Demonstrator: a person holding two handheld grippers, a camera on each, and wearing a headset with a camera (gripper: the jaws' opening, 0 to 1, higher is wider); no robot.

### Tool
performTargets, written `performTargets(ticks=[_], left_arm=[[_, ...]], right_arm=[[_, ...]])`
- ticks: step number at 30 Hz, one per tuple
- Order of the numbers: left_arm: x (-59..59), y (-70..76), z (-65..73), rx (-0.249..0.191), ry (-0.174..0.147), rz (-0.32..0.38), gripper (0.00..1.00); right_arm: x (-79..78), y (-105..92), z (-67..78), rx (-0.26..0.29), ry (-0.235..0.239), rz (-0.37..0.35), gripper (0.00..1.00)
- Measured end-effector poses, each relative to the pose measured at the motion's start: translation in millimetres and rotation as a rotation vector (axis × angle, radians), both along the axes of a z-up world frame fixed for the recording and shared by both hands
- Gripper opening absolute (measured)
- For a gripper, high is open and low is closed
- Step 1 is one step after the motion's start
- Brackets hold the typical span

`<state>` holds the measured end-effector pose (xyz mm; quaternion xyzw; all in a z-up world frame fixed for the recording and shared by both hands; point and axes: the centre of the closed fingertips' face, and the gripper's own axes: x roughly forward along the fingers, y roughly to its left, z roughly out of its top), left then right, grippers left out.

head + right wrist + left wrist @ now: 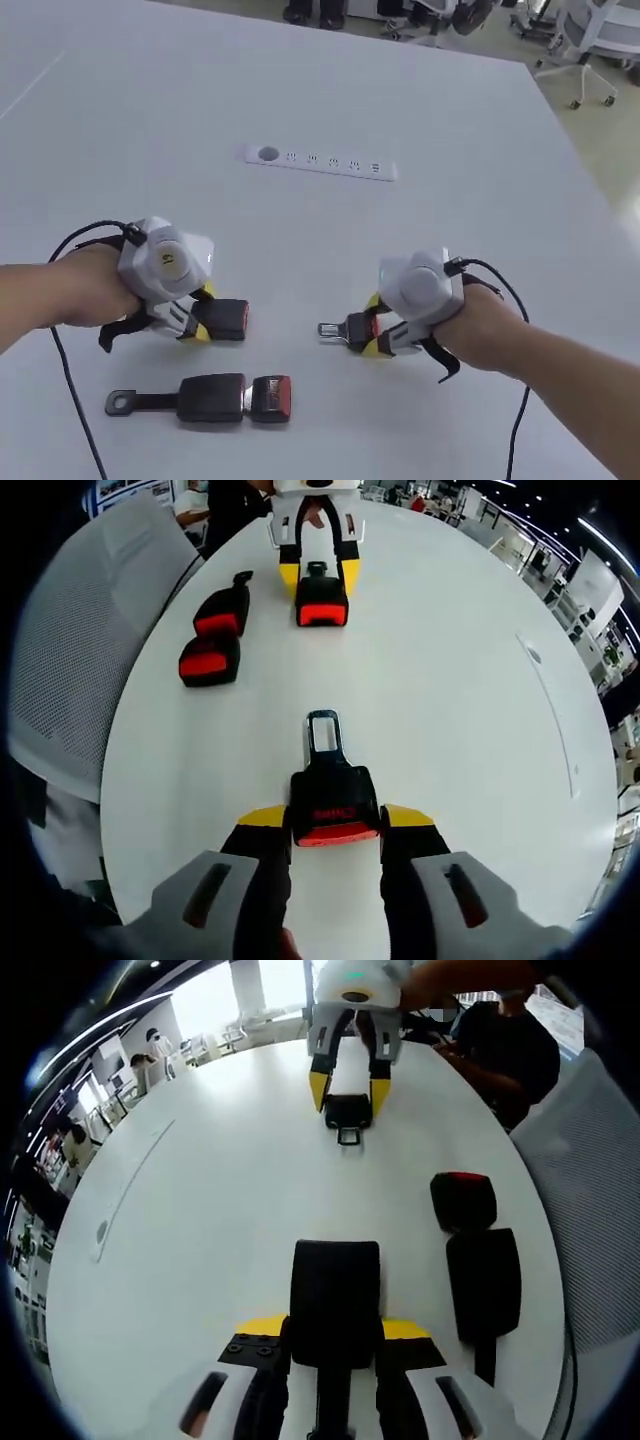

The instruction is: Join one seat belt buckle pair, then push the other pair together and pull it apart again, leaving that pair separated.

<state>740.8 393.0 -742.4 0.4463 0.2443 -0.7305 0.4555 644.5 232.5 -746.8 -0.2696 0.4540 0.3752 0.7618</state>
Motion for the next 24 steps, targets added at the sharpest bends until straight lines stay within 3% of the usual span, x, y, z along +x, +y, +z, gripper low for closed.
performTargets(ticks=[18, 24], left_arm=[[-0.2, 1.1, 2.2, 0.002, 0.008, -0.011, 0.33], [0.3, 1.1, 2.3, 0.003, 0.003, -0.009, 0.33]], right_arm=[[2.8, 1.2, 0.7, 0.017, 0.012, -0.006, 0.32], [5.9, 12.8, 1.8, 0.046, 0.005, -0.018, 0.32]])
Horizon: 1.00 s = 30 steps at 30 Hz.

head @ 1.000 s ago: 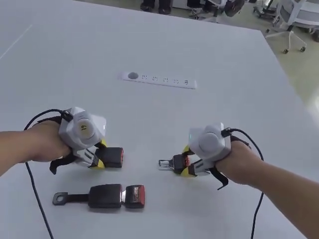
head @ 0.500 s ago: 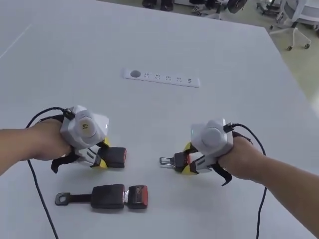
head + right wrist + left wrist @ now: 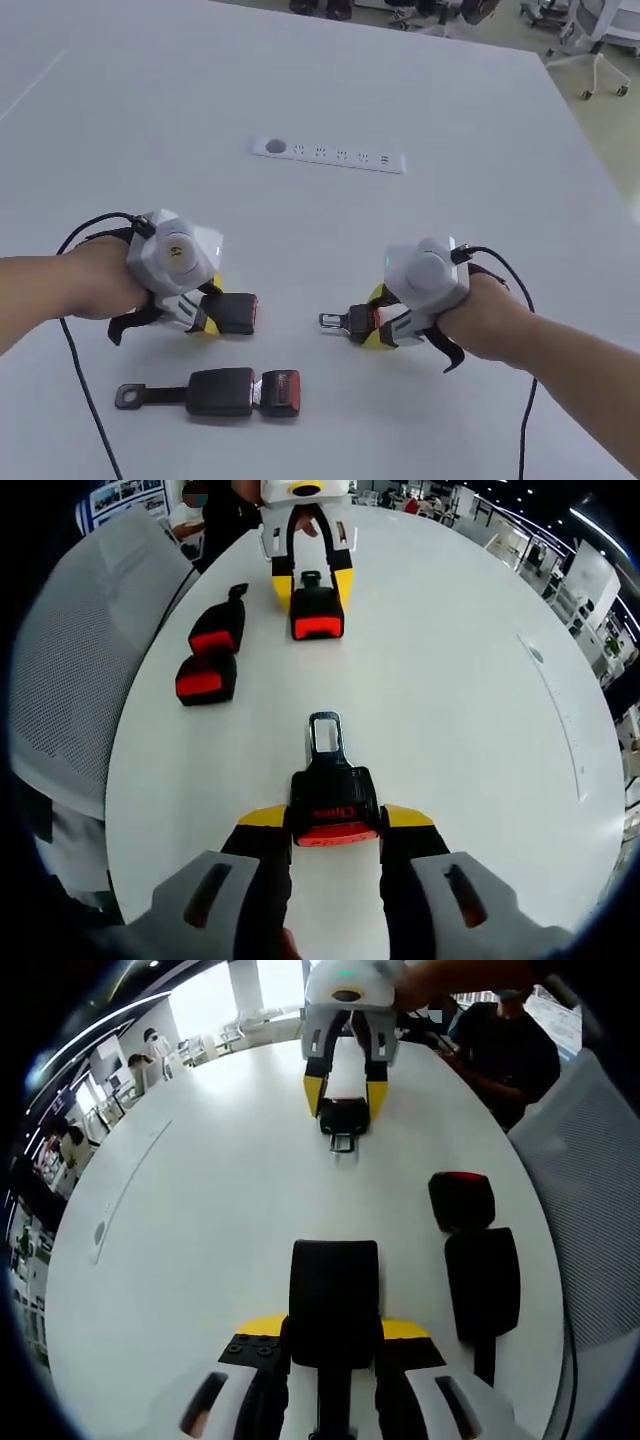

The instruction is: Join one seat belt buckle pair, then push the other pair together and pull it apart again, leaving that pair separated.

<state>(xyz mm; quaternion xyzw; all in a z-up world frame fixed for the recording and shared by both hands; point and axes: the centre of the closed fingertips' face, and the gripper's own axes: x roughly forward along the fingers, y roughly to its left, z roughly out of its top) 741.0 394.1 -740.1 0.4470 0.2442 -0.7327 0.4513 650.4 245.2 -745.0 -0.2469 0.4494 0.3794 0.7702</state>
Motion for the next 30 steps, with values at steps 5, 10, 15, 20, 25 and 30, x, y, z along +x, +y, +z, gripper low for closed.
performTargets(ticks=[5, 10, 15, 20, 25, 30], left_arm=[[0.8, -0.1, -0.1, 0.004, 0.003, 0.004, 0.33], [1.6, 0.0, -0.8, 0.010, -0.004, -0.001, 0.33], [4.0, -0.1, -2.4, 0.012, -0.005, 0.000, 0.33], [4.1, -0.5, -2.5, 0.019, -0.006, 0.000, 0.33], [2.8, -0.4, -1.4, 0.020, -0.007, 0.004, 0.33], [2.2, -0.2, -0.5, 0.015, -0.001, 0.014, 0.33]], right_arm=[[6.6, 15.5, 0.5, 0.011, -0.007, 0.018, 0.32], [15.9, 36.5, 0.4, 0.017, -0.022, 0.034, 0.32], [28.0, 52.5, 1.0, 0.024, -0.037, 0.030, 0.32], [38.0, 63.2, 0.4, 0.007, -0.035, 0.021, 0.32], [43.7, 69.2, 0.3, 0.001, -0.035, 0.017, 0.32], [48.9, 72.8, -0.2, -0.015, -0.039, 0.015, 0.32]])
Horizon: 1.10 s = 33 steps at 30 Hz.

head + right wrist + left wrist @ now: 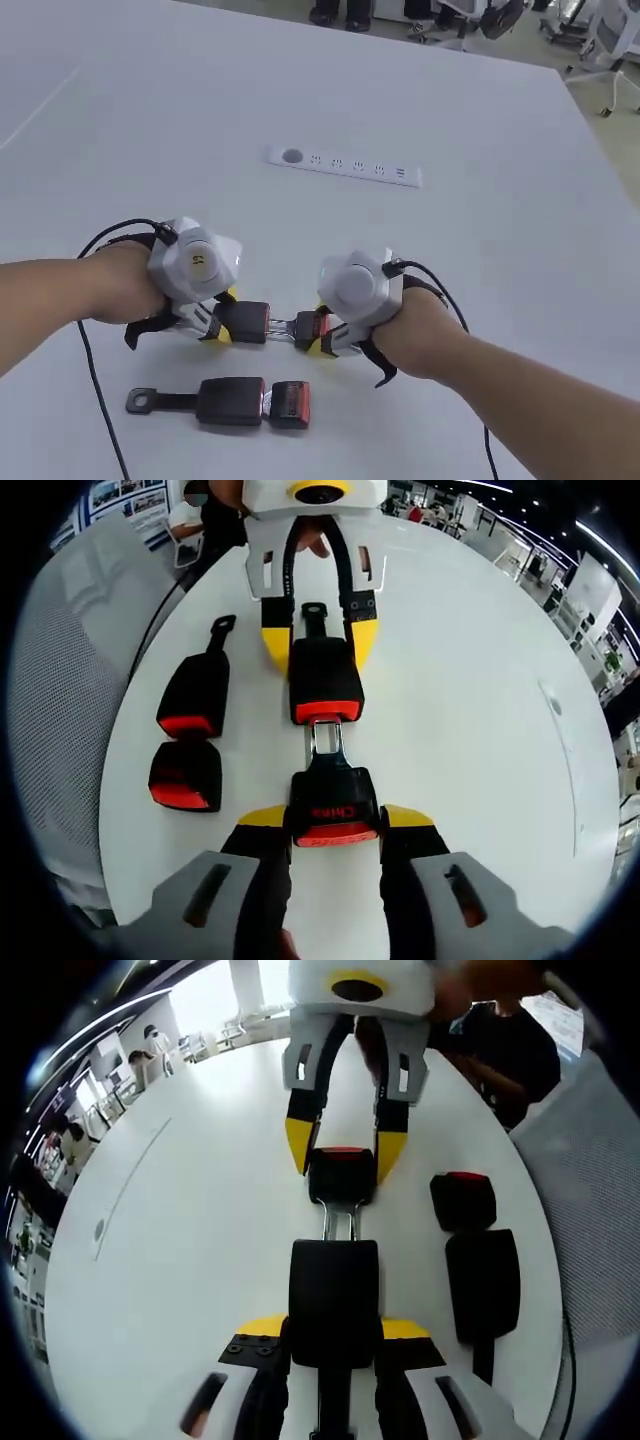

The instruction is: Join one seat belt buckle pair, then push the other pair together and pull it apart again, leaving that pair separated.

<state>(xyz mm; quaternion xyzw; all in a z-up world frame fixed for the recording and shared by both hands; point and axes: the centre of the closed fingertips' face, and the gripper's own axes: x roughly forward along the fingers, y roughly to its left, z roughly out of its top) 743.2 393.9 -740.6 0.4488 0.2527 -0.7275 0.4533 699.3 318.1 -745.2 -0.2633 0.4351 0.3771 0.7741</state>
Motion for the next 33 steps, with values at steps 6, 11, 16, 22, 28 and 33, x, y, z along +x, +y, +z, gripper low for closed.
performTargets(ticks=[6, 11, 16, 22, 28, 33], left_arm=[[-0.8, -0.5, 0.1, 0.005, 0.003, 0.002, 0.33], [-1.1, -0.8, 0.0, 0.003, 0.002, 0.002, 0.33], [-1.1, -1.0, 0.3, -0.002, 0.004, 0.004, 0.33], [-2.2, -1.7, 0.6, -0.003, -0.002, -0.005, 0.32], [-4.2, -1.9, 1.0, 0.008, 0.003, -0.021, 0.32], [-4.1, -1.6, 0.6, 0.001, 0.015, -0.030, 0.31]], right_arm=[[-0.7, -0.9, 0.9, -0.002, -0.005, 0.013, 0.32], [0.9, 3.4, 3.3, 0.010, -0.027, 0.019, 0.32], [4.8, 8.0, 2.1, 0.030, -0.034, 0.014, 0.32], [6.6, 10.3, 1.6, 0.028, -0.032, 0.037, 0.31], [6.6, 12.1, 2.3, 0.020, -0.033, 0.051, 0.30], [7.7, 14.4, 3.3, 0.024, -0.034, 0.043, 0.29]])
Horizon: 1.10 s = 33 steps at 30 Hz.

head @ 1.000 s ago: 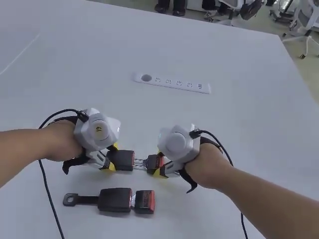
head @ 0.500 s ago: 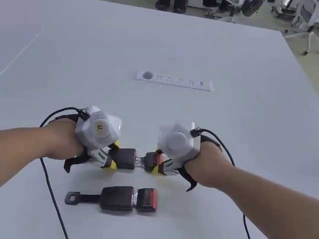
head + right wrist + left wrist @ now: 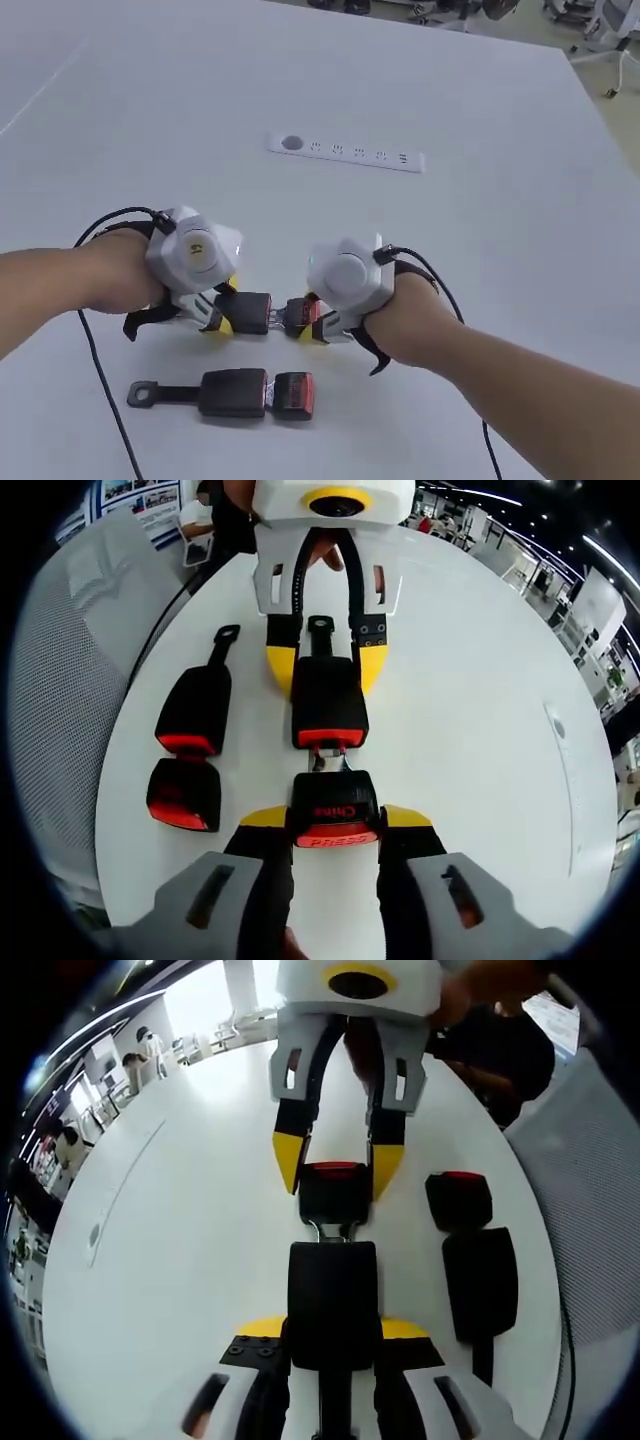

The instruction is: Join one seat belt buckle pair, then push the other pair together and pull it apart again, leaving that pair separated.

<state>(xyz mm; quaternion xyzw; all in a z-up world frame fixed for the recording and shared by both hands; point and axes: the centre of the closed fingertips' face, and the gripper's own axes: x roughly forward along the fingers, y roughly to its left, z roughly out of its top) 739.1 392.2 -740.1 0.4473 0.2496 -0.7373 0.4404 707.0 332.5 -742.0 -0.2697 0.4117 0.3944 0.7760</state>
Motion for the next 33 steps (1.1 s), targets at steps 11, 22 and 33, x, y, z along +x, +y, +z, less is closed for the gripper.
performTargets(ticks=[11, 22, 33], left_arm=[[1.6, 1.4, -0.7, -0.011, 0.006, -0.002, 0.31], [1.0, 1.4, -0.5, -0.006, 0.003, -0.002, 0.31], [1.2, 1.4, -0.5, -0.007, 0.003, 0.013, 0.32]], right_arm=[[5.0, 9.9, 0.6, 0.015, 0.001, -0.003, 0.29], [6.0, 12.0, 0.7, 0.006, 0.007, -0.009, 0.29], [6.0, 11.3, -2.5, 0.011, 0.027, -0.004, 0.30]])
